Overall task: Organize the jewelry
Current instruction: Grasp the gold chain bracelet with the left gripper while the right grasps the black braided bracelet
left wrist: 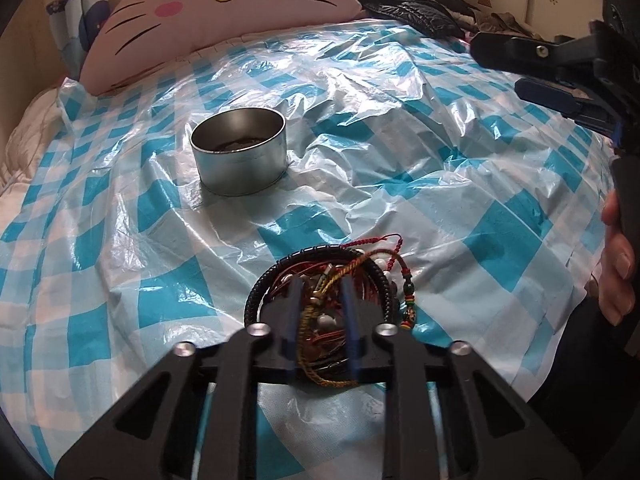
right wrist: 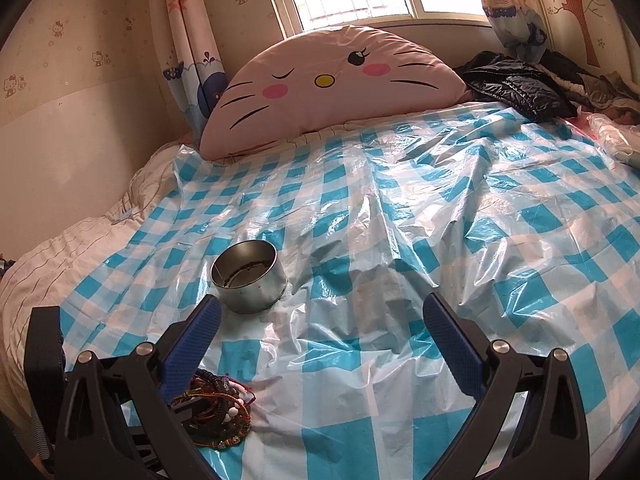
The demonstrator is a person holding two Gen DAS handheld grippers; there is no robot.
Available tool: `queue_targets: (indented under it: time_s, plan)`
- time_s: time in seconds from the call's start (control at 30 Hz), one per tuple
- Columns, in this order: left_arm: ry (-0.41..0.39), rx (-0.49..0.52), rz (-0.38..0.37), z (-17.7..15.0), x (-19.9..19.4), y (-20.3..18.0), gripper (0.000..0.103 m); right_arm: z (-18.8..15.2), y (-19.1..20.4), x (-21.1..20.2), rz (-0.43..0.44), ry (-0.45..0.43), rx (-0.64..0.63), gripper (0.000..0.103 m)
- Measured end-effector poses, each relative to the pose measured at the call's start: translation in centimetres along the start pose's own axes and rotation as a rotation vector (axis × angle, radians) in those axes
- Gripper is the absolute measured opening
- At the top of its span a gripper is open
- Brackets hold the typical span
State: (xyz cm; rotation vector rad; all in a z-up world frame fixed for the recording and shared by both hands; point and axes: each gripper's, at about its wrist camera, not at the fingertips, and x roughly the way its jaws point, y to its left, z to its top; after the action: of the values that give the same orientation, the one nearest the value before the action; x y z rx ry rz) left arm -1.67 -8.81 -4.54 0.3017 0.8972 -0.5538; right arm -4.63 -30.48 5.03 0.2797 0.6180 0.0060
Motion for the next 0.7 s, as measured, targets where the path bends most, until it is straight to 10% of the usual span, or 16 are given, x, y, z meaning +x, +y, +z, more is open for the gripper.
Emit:
queue_targets:
  time_s: [0.3, 0.47, 0.7]
  plan:
    - [-0.163, -0.346, -0.222, -0.6, -3.7, 7.0, 0.008, 0.0, 0.0, 0.6, 0.033, 0.036, 0.000, 0.097]
    - [-0.252, -0.558, -0.185, -2.2, -5.2, 11.5, 0.007, -1.3, 4.6, 3.8, 0.180, 0.227, -0.208, 0.097]
    - [-0.276, -0.580, -0.078, -2.3, -5.8, 12.3, 0.007, -5.4, 11.8, 6.8, 0.257, 0.373, -0.529, 0.097]
